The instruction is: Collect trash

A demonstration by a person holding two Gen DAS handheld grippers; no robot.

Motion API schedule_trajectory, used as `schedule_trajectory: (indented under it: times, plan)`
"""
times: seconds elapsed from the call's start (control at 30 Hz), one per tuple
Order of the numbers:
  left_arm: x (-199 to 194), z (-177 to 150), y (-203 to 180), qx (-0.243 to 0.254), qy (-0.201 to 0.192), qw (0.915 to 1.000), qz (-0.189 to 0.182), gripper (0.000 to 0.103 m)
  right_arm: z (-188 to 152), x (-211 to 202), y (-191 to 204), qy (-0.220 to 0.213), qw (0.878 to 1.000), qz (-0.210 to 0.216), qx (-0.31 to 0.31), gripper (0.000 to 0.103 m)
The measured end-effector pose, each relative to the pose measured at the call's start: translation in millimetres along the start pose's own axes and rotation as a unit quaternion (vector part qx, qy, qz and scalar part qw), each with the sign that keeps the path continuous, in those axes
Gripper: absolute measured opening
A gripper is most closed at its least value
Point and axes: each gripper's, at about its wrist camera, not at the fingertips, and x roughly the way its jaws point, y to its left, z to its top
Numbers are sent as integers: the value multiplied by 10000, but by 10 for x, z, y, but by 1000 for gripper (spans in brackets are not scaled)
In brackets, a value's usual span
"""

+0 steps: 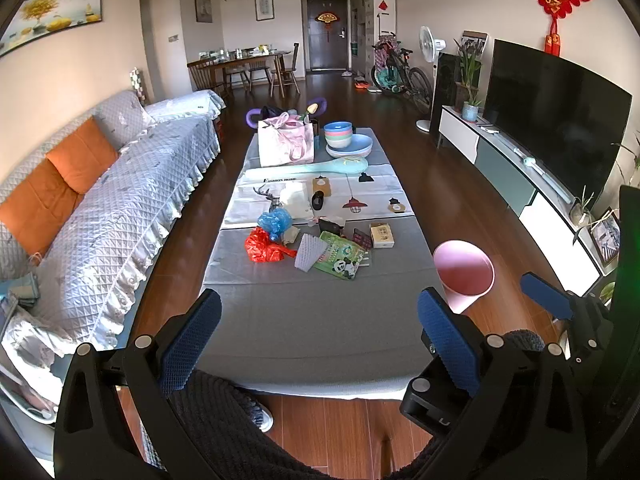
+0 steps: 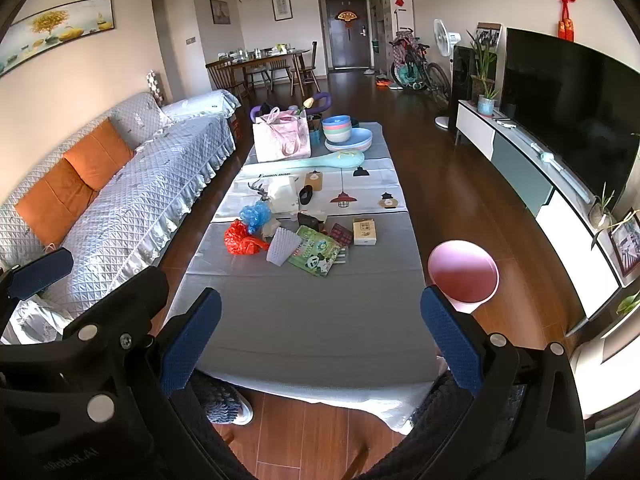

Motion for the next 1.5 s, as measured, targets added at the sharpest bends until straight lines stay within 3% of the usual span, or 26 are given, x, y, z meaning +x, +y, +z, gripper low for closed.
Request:
schedule_trajectory:
  times: [1.0, 1.27, 1.4, 1.5]
  plan:
    - [30, -42, -17, 18, 26, 10000, 15, 96, -59, 82, -84, 96, 9999, -45, -40, 98]
    - [373, -155, 11, 35, 209, 9998, -23, 95, -222, 583, -89, 363, 9991, 186, -96, 98]
    - [771, -265, 46, 54, 370, 9992, -153, 95, -355, 1081, -100, 529, 9972, 484, -192, 98]
    - [1115, -362, 72, 44, 377, 9987, -336, 95, -417, 1430, -143, 388, 9964, 682, -310, 98]
